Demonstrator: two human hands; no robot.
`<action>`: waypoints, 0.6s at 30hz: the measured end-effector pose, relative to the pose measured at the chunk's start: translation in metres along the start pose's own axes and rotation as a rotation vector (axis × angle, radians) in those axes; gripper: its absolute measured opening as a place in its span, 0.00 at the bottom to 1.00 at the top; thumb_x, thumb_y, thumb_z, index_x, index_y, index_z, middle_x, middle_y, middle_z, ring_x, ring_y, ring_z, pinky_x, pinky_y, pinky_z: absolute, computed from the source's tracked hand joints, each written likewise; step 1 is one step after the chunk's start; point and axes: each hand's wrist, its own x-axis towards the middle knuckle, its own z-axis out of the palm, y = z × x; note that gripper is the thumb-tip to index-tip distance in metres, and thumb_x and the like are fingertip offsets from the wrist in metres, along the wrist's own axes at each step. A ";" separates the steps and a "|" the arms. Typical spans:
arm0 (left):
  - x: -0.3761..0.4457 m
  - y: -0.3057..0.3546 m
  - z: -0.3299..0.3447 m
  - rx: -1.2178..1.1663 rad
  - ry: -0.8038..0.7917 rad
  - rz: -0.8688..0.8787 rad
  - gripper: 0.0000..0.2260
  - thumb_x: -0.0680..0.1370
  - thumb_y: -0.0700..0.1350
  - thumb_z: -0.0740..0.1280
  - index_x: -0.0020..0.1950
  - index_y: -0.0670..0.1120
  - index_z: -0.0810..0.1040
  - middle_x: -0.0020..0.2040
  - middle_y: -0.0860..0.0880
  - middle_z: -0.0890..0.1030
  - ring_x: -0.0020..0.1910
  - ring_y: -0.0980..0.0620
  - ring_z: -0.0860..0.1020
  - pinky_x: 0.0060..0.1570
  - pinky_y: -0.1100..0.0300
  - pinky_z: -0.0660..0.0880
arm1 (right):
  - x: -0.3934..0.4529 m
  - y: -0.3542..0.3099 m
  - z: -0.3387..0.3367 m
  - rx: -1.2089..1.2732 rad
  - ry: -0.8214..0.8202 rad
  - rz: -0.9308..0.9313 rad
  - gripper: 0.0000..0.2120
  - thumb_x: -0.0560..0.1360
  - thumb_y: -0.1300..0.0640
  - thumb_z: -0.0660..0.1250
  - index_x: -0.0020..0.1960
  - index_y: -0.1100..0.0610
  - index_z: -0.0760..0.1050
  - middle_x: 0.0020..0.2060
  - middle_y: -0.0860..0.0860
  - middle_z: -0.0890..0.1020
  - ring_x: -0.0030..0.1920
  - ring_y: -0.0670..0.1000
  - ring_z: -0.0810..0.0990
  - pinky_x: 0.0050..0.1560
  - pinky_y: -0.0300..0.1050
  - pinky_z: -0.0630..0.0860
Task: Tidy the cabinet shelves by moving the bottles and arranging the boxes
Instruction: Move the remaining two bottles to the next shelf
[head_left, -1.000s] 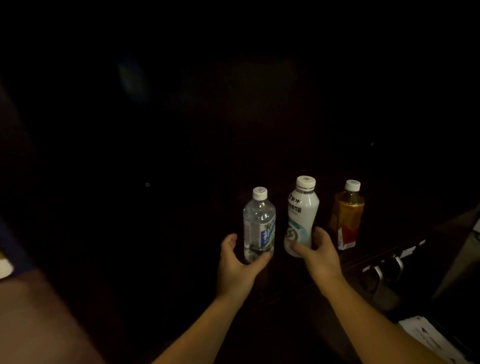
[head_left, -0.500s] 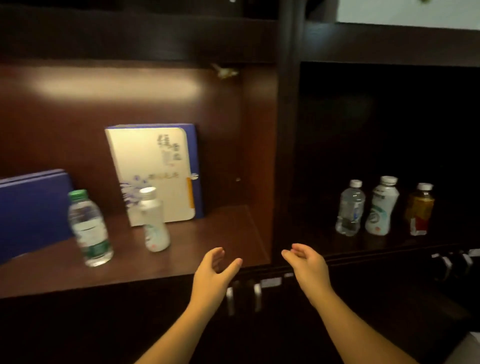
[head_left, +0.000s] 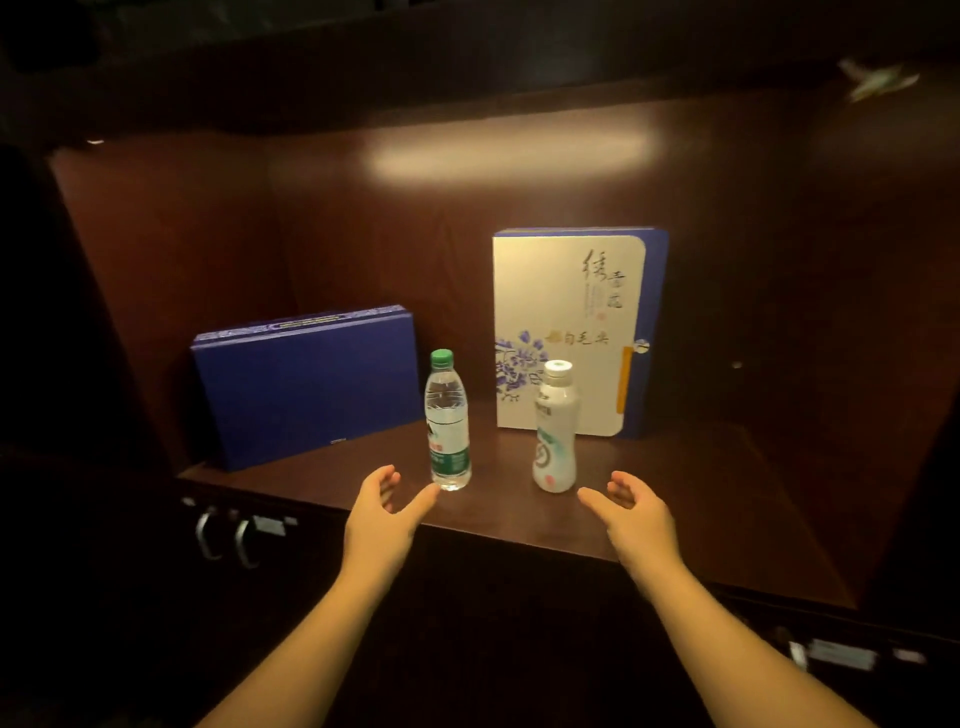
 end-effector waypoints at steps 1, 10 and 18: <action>0.014 -0.005 0.005 0.000 0.004 -0.010 0.36 0.68 0.54 0.75 0.72 0.49 0.66 0.71 0.47 0.71 0.69 0.47 0.70 0.67 0.50 0.68 | 0.017 0.001 0.008 0.008 -0.010 -0.003 0.37 0.68 0.50 0.77 0.72 0.58 0.68 0.67 0.54 0.76 0.65 0.53 0.75 0.63 0.49 0.72; 0.146 -0.024 0.090 0.019 0.026 -0.012 0.40 0.63 0.50 0.79 0.71 0.47 0.65 0.62 0.48 0.76 0.59 0.49 0.76 0.54 0.56 0.72 | 0.148 -0.001 0.073 0.104 -0.133 -0.050 0.33 0.63 0.56 0.81 0.65 0.52 0.71 0.55 0.50 0.81 0.55 0.51 0.80 0.45 0.40 0.76; 0.160 -0.020 0.114 0.001 0.081 -0.001 0.29 0.67 0.44 0.78 0.64 0.47 0.68 0.52 0.50 0.77 0.50 0.51 0.76 0.50 0.55 0.70 | 0.163 -0.001 0.083 0.133 -0.144 -0.054 0.24 0.65 0.58 0.79 0.56 0.49 0.72 0.45 0.44 0.80 0.44 0.42 0.79 0.36 0.31 0.72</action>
